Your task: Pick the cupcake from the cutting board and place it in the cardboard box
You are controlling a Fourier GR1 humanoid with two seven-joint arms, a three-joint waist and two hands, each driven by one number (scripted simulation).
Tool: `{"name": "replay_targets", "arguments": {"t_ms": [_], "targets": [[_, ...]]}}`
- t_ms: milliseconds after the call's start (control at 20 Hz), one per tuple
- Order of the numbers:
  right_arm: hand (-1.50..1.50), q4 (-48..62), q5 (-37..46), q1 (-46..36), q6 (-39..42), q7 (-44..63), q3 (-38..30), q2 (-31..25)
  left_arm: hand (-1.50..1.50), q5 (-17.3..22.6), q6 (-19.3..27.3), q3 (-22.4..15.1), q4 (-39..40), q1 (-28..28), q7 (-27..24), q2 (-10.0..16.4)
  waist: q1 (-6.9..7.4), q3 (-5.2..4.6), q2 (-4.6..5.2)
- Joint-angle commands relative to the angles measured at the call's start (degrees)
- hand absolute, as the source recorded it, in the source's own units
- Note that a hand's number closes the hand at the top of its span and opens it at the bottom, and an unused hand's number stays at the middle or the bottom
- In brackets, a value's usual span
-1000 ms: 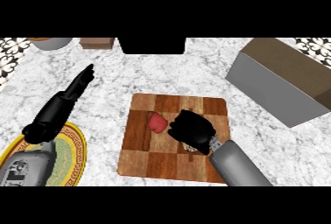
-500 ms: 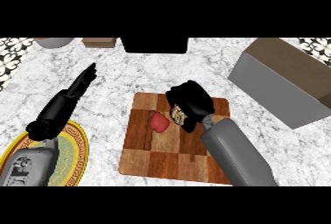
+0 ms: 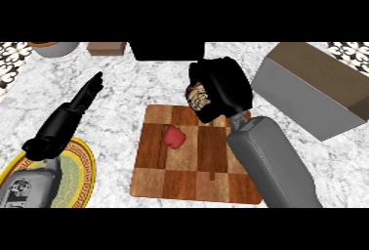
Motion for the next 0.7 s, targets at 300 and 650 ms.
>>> {"name": "replay_targets", "arguments": {"t_ms": [300,650], "targets": [[1.5,-1.5,-4.4,-4.0,-4.8,8.5,-18.3,-5.1,0.0,-0.9,0.6,-0.2,-0.3,1.1,-1.2,-0.8,0.34,0.02,0.32],[1.5,11.8,-5.5,-11.1,-6.0,5.5,-25.4,-13.6,0.0,-1.4,0.2,-0.7,1.4,-3.2,1.7,-1.5,0.54,0.01,0.5]]}}
